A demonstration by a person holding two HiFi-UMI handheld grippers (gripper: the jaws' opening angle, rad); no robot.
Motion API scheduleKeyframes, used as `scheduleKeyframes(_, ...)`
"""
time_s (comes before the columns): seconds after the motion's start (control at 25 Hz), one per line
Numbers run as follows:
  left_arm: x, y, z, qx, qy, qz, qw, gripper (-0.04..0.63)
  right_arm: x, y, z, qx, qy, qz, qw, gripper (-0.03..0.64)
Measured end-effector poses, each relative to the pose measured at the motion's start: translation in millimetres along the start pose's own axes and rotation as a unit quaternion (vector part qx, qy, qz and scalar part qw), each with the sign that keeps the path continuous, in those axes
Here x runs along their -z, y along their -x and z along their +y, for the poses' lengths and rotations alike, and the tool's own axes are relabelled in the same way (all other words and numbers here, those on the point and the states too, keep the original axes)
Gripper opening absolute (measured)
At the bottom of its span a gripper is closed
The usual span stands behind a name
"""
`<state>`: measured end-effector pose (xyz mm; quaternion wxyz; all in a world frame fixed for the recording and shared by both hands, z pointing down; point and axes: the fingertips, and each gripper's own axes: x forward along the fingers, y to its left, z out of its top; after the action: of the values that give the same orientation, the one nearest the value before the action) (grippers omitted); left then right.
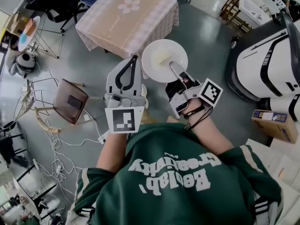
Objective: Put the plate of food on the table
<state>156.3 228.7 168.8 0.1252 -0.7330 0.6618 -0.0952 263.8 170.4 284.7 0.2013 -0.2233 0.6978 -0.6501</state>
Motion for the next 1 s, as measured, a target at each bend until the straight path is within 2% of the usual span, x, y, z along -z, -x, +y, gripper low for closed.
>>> scheduleKeyframes(0.4, 23, -44, 52, -0.011, 0.028, 0.01, 0.9995, 0.009, -12, -58, -2, 0.01, -0.007, -0.004, 1.0, 0.023)
scheduleKeyframes(0.6, 35, -68, 77, -0.019, 0.057, 0.018, 0.998, 0.009, -22, -87, -5, 0.021, -0.009, -0.01, 1.0, 0.023)
scheduleKeyframes(1.0, 52, -109, 122, -0.007, 0.063, 0.028, 0.9976, 0.009, -27, -145, 0, 0.024, -0.011, -0.012, 1.0, 0.023)
